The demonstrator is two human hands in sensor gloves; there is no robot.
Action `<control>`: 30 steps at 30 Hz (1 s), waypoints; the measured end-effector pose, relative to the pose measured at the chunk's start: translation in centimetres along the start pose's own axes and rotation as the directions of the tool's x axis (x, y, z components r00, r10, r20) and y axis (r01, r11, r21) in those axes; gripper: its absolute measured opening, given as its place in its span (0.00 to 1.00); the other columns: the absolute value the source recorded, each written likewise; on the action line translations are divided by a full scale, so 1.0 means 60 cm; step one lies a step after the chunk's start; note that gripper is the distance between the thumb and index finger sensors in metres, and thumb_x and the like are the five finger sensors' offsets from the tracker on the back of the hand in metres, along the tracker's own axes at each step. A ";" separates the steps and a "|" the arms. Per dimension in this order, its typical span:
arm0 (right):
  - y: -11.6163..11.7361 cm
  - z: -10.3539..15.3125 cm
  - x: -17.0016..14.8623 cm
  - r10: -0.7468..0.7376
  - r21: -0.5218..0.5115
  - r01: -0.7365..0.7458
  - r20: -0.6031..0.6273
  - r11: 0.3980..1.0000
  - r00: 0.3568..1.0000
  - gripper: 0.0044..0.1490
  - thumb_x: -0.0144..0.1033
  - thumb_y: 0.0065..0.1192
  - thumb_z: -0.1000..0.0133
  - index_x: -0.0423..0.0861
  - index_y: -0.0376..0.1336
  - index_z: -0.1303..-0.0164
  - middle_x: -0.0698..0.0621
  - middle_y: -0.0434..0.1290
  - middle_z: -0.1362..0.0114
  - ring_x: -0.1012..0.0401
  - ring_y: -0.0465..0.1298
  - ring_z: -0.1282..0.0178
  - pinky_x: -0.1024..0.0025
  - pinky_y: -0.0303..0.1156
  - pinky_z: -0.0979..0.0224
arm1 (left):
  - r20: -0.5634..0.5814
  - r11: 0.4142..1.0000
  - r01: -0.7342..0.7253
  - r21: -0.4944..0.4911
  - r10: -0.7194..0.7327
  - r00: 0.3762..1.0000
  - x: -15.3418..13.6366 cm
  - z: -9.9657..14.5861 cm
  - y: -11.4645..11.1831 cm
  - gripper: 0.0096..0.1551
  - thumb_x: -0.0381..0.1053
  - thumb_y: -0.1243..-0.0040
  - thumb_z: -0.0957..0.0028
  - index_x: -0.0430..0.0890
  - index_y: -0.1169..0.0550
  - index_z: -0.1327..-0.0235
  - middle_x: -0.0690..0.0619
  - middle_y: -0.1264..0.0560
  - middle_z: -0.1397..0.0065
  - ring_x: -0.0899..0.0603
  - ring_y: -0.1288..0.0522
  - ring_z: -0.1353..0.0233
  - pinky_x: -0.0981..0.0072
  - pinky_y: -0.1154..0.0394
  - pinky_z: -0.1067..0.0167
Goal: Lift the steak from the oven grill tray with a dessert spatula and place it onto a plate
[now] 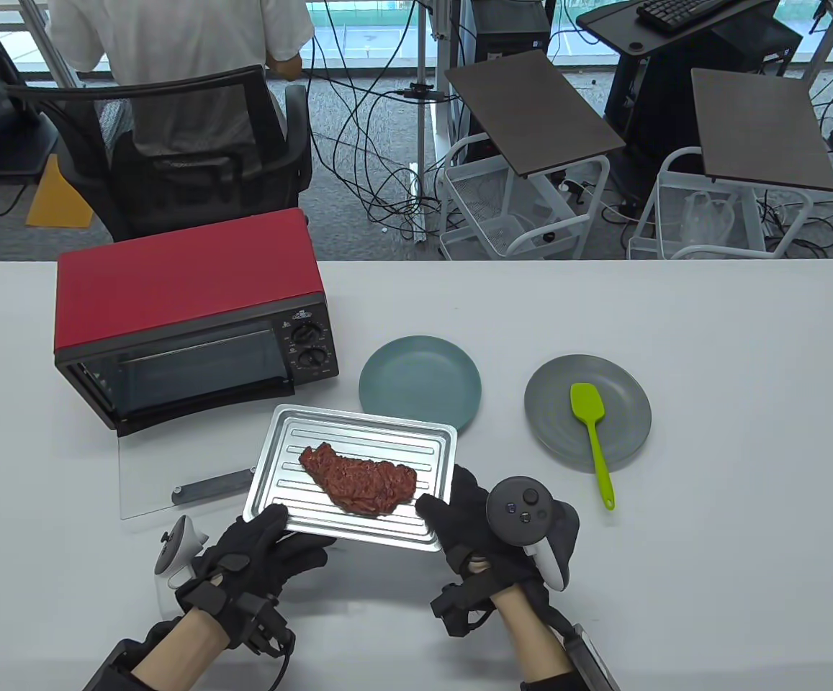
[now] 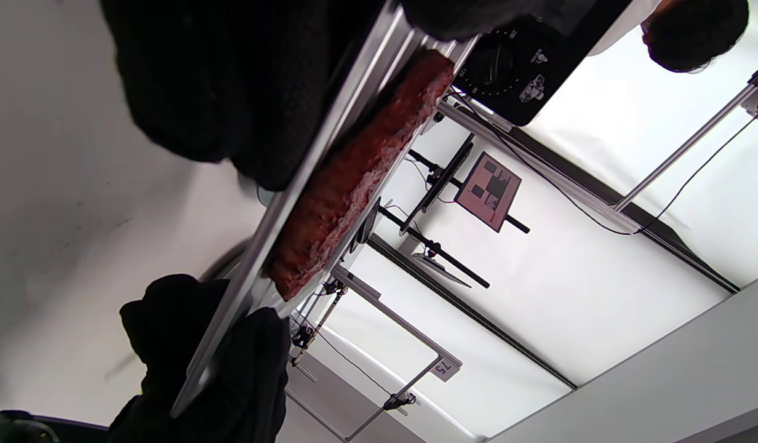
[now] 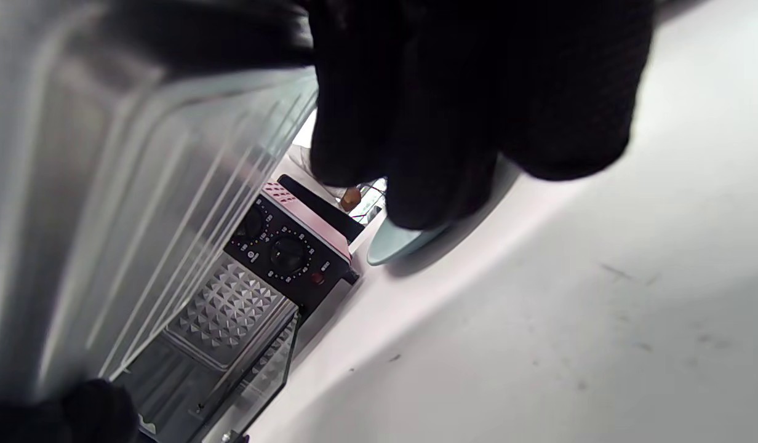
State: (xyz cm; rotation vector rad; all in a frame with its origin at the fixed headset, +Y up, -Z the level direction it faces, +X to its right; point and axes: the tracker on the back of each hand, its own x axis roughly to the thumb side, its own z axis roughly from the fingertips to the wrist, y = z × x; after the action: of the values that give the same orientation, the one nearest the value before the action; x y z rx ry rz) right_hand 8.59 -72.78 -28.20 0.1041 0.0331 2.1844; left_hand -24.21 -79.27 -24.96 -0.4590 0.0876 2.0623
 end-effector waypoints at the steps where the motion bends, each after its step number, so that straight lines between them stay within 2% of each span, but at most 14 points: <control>1: 0.000 0.000 -0.001 -0.015 -0.002 0.015 -0.006 1.000 1.000 0.39 0.40 0.72 0.44 0.38 0.56 0.30 0.48 0.80 0.50 0.53 0.85 0.59 0.58 0.82 0.54 | -0.002 1.000 0.002 0.001 -0.002 1.000 0.000 0.000 0.000 0.30 0.54 0.40 0.42 0.44 0.42 0.38 0.53 0.31 0.31 0.47 0.17 0.35 0.53 0.16 0.43; 5: 0.000 -0.003 -0.012 -0.154 0.004 0.154 -0.063 0.988 0.986 0.33 0.32 0.73 0.44 0.37 0.59 0.33 0.51 0.82 0.54 0.60 0.86 0.70 0.66 0.84 0.64 | -0.010 1.000 0.013 0.001 -0.013 1.000 -0.001 0.000 -0.002 0.30 0.54 0.40 0.42 0.44 0.41 0.38 0.53 0.31 0.30 0.47 0.17 0.35 0.52 0.17 0.42; 8: -0.002 -0.006 -0.016 -0.254 0.010 0.256 -0.093 0.967 0.963 0.31 0.27 0.74 0.44 0.36 0.60 0.34 0.49 0.82 0.54 0.60 0.87 0.74 0.68 0.85 0.68 | 0.010 0.999 0.050 -0.011 -0.050 0.999 0.004 -0.002 -0.004 0.30 0.54 0.40 0.42 0.44 0.41 0.37 0.53 0.30 0.30 0.48 0.17 0.34 0.52 0.19 0.40; 10: -0.009 -0.009 -0.015 -0.273 0.000 0.274 -0.095 0.962 0.957 0.31 0.26 0.74 0.44 0.36 0.60 0.35 0.49 0.82 0.54 0.60 0.87 0.75 0.69 0.86 0.70 | 0.030 0.994 0.105 -0.015 -0.104 0.994 0.012 -0.003 -0.005 0.31 0.55 0.38 0.43 0.46 0.40 0.37 0.54 0.30 0.30 0.48 0.17 0.35 0.48 0.21 0.39; 12: -0.016 -0.013 -0.010 -0.288 -0.015 0.288 -0.088 0.958 0.954 0.30 0.26 0.74 0.44 0.36 0.61 0.36 0.49 0.82 0.55 0.60 0.87 0.76 0.69 0.86 0.71 | 0.029 0.977 0.210 0.028 -0.210 0.977 0.024 -0.001 -0.002 0.35 0.56 0.35 0.43 0.46 0.41 0.35 0.51 0.30 0.29 0.42 0.20 0.32 0.42 0.24 0.38; 13: -0.019 -0.015 -0.008 -0.282 -0.019 0.281 -0.084 0.959 0.956 0.30 0.26 0.74 0.44 0.36 0.61 0.36 0.49 0.82 0.55 0.60 0.87 0.76 0.69 0.86 0.71 | 0.039 0.948 0.311 0.072 -0.314 0.949 0.033 0.001 0.001 0.38 0.57 0.33 0.44 0.45 0.42 0.34 0.50 0.31 0.28 0.41 0.21 0.31 0.41 0.26 0.37; 15: -0.024 -0.019 -0.005 -0.275 -0.023 0.274 -0.084 0.961 0.958 0.29 0.26 0.74 0.45 0.36 0.61 0.36 0.49 0.82 0.55 0.60 0.87 0.76 0.69 0.86 0.71 | 0.063 0.907 0.414 0.078 -0.419 0.906 0.048 0.002 0.006 0.42 0.58 0.33 0.45 0.45 0.45 0.32 0.50 0.32 0.27 0.41 0.22 0.30 0.41 0.26 0.36; 17: -0.028 -0.021 -0.004 -0.277 -0.033 0.275 -0.083 0.961 0.957 0.29 0.26 0.74 0.44 0.35 0.61 0.36 0.50 0.82 0.55 0.60 0.87 0.76 0.69 0.86 0.71 | 0.074 0.888 0.448 0.103 -0.456 0.887 0.060 0.004 0.010 0.46 0.61 0.33 0.46 0.45 0.47 0.31 0.47 0.33 0.26 0.39 0.23 0.29 0.38 0.28 0.35; 18: -0.031 -0.021 -0.003 -0.275 -0.038 0.273 -0.081 0.961 0.958 0.29 0.26 0.74 0.44 0.35 0.61 0.36 0.44 0.82 0.55 0.60 0.87 0.76 0.69 0.86 0.71 | 0.098 0.883 0.452 0.122 -0.464 0.880 0.066 0.004 0.012 0.48 0.62 0.33 0.46 0.44 0.48 0.31 0.46 0.34 0.26 0.39 0.23 0.29 0.37 0.28 0.36; 22: -0.045 -0.020 -0.005 -0.257 -0.046 0.254 -0.073 0.966 0.964 0.29 0.26 0.73 0.44 0.36 0.62 0.37 0.44 0.82 0.55 0.59 0.87 0.76 0.68 0.85 0.70 | 0.119 0.834 0.523 0.175 -0.545 0.830 0.084 0.010 0.015 0.51 0.64 0.32 0.47 0.44 0.49 0.29 0.45 0.36 0.25 0.35 0.24 0.29 0.33 0.30 0.37; 24: -0.055 -0.018 -0.009 -0.239 -0.050 0.235 -0.077 0.971 0.968 0.28 0.25 0.73 0.44 0.36 0.62 0.37 0.44 0.82 0.55 0.59 0.87 0.76 0.68 0.85 0.70 | 0.108 0.788 0.579 0.210 -0.607 0.787 0.091 0.016 0.013 0.52 0.64 0.30 0.48 0.43 0.49 0.29 0.44 0.36 0.25 0.34 0.24 0.30 0.30 0.31 0.37; 26: -0.069 -0.016 -0.014 -0.216 -0.056 0.212 -0.088 0.976 0.972 0.28 0.25 0.73 0.44 0.36 0.62 0.37 0.44 0.82 0.55 0.59 0.87 0.76 0.67 0.85 0.70 | 0.126 0.715 0.659 0.234 -0.694 0.709 0.100 0.023 0.007 0.54 0.65 0.29 0.49 0.43 0.48 0.28 0.43 0.37 0.24 0.32 0.25 0.30 0.29 0.32 0.38; 30: -0.089 -0.010 -0.025 -0.187 -0.056 0.182 -0.098 0.982 0.978 0.28 0.26 0.73 0.44 0.36 0.62 0.37 0.44 0.82 0.55 0.59 0.87 0.76 0.67 0.85 0.70 | 0.138 0.607 0.749 0.266 -0.793 0.593 0.111 0.032 -0.005 0.56 0.67 0.29 0.50 0.45 0.49 0.27 0.43 0.39 0.22 0.31 0.29 0.26 0.26 0.36 0.36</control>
State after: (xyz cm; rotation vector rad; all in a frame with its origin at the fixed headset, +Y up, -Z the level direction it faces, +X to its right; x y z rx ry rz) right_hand 13.75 -70.88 -29.21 -0.0366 0.0480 2.0019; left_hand -27.48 -73.16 -25.52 -0.0758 -0.0711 1.1916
